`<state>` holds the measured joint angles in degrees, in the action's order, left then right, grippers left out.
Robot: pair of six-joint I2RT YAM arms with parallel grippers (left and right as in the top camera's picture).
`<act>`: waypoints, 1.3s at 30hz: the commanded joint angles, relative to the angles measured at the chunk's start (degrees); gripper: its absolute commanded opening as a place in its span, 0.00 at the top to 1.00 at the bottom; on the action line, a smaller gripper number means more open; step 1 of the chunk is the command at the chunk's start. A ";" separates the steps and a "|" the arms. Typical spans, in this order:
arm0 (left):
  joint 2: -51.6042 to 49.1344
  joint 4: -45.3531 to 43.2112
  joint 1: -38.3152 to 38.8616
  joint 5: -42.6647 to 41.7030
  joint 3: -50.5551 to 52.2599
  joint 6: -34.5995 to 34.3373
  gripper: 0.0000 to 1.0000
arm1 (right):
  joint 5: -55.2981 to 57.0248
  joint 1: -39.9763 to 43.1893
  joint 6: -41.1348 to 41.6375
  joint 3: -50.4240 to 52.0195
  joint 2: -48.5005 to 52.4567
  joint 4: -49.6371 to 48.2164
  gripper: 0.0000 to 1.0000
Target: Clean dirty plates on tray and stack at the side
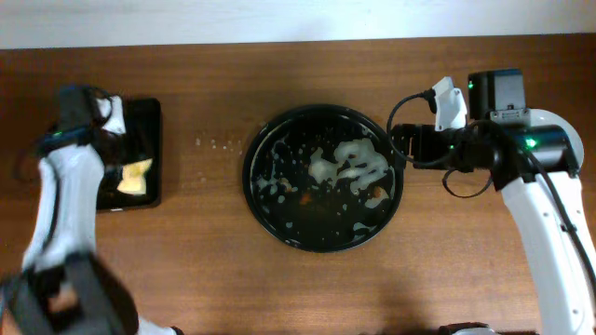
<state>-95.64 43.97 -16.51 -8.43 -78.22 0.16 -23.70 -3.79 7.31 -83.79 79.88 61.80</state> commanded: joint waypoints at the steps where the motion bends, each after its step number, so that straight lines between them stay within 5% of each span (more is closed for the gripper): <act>1: 14.29 3.26 1.05 -7.08 -2.10 -0.15 0.23 | 0.42 -1.95 -2.97 -0.66 -7.87 -1.33 0.01; 3: 20.48 6.43 2.58 -7.30 -2.10 -0.17 0.01 | 0.39 -3.85 -3.72 -0.66 -11.30 -1.22 0.01; 10: 31.98 15.34 6.97 -7.26 -2.10 -0.15 0.01 | 0.42 -6.75 -3.69 -0.66 -16.11 2.58 0.01; 26: 32.87 15.54 6.99 -7.23 -2.10 -0.15 0.01 | 0.02 -6.23 -4.44 -0.68 -14.27 5.97 0.01; 33: 32.87 15.54 6.97 -7.23 -2.10 -0.15 0.01 | 6.23 -6.36 -17.18 -0.15 -20.70 6.08 0.01; 39: 32.87 15.54 6.99 -7.23 -2.10 -0.15 0.01 | 6.58 -3.96 -26.36 16.33 -33.88 -10.34 0.01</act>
<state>-63.35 59.46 -9.69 -14.83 -80.20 -0.19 -18.68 -9.52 -13.80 -76.62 51.29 56.31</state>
